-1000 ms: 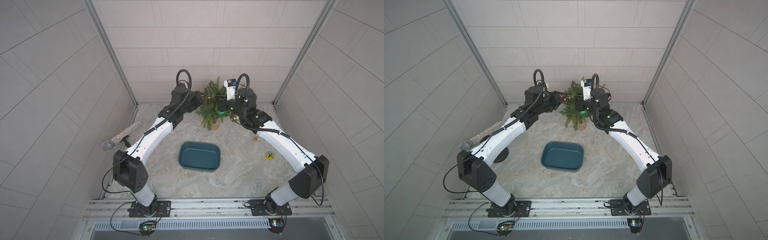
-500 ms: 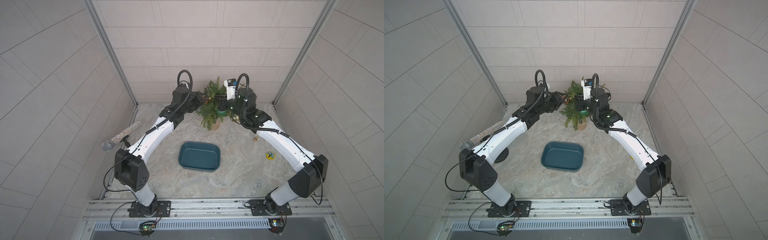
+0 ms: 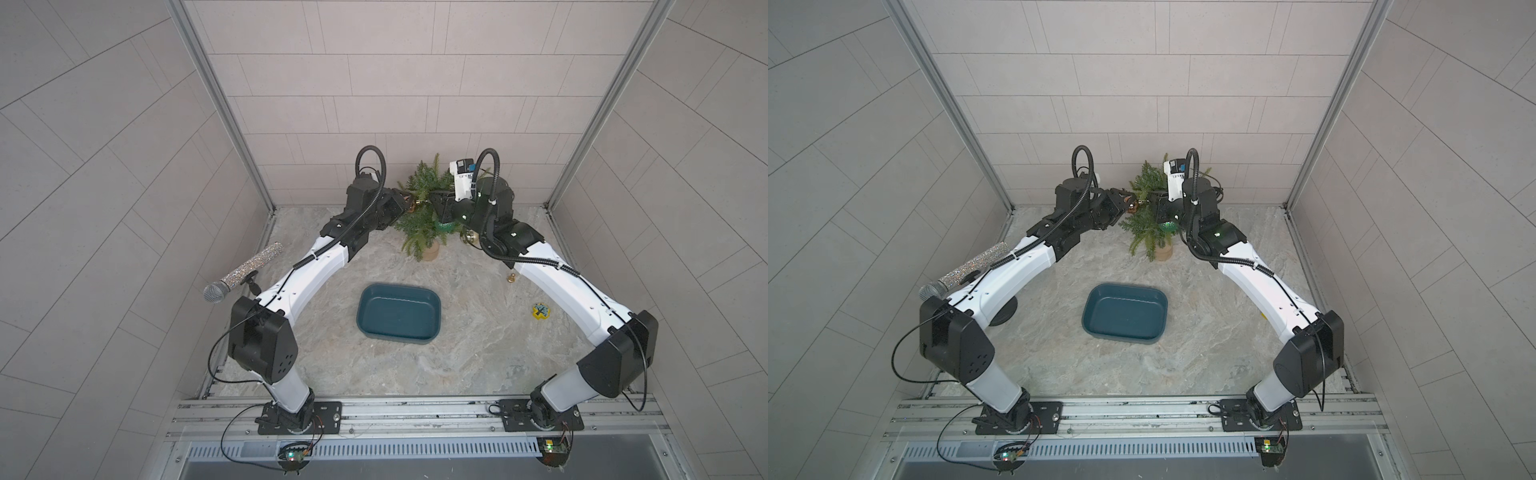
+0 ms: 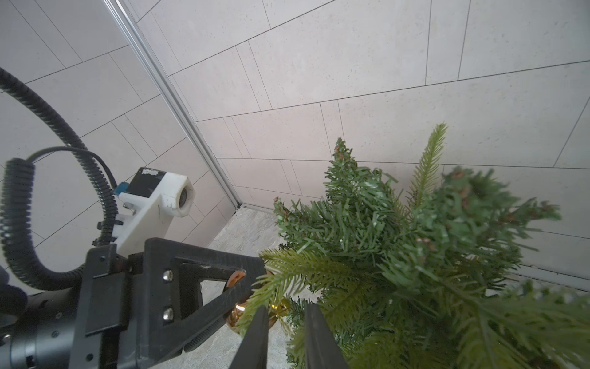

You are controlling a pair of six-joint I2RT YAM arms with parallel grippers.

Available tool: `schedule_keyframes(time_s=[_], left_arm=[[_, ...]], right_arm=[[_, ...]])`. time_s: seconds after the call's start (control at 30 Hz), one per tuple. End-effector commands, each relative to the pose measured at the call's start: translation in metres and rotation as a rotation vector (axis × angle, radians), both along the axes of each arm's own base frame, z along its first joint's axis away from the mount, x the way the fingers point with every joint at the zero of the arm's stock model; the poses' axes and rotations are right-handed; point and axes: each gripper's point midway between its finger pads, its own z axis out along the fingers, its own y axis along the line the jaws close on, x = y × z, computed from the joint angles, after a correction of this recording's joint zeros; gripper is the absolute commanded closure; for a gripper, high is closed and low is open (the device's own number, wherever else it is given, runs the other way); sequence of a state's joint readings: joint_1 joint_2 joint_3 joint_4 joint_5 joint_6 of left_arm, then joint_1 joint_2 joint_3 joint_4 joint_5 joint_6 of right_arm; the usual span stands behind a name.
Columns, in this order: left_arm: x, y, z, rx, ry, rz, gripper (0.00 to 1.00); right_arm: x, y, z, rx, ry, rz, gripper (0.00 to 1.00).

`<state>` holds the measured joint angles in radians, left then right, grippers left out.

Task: Decorate the small christmas tree with ornaments
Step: Hang an ornament on the christmas tree.

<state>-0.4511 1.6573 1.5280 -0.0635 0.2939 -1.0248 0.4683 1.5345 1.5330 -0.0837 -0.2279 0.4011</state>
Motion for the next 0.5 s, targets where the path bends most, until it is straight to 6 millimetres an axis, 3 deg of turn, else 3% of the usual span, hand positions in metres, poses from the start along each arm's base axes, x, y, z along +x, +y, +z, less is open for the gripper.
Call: schedule_keyframes(time_s=[0.0,0.2,0.47], left_arm=[[-0.004,0.008,0.017,-0.021,-0.043,0.022,0.5],[-0.007,0.01,0.015,-0.034,-0.04,0.023,0.36],[-0.016,0.018,0.015,-0.043,-0.042,0.042,0.36]], right_arm=[[-0.011,-0.009,0.027,0.035,-0.057,-0.012,0.76],[-0.018,-0.013,0.033,0.049,-0.071,-0.014,0.76],[-0.031,-0.022,0.041,0.066,-0.083,-0.018,0.74]])
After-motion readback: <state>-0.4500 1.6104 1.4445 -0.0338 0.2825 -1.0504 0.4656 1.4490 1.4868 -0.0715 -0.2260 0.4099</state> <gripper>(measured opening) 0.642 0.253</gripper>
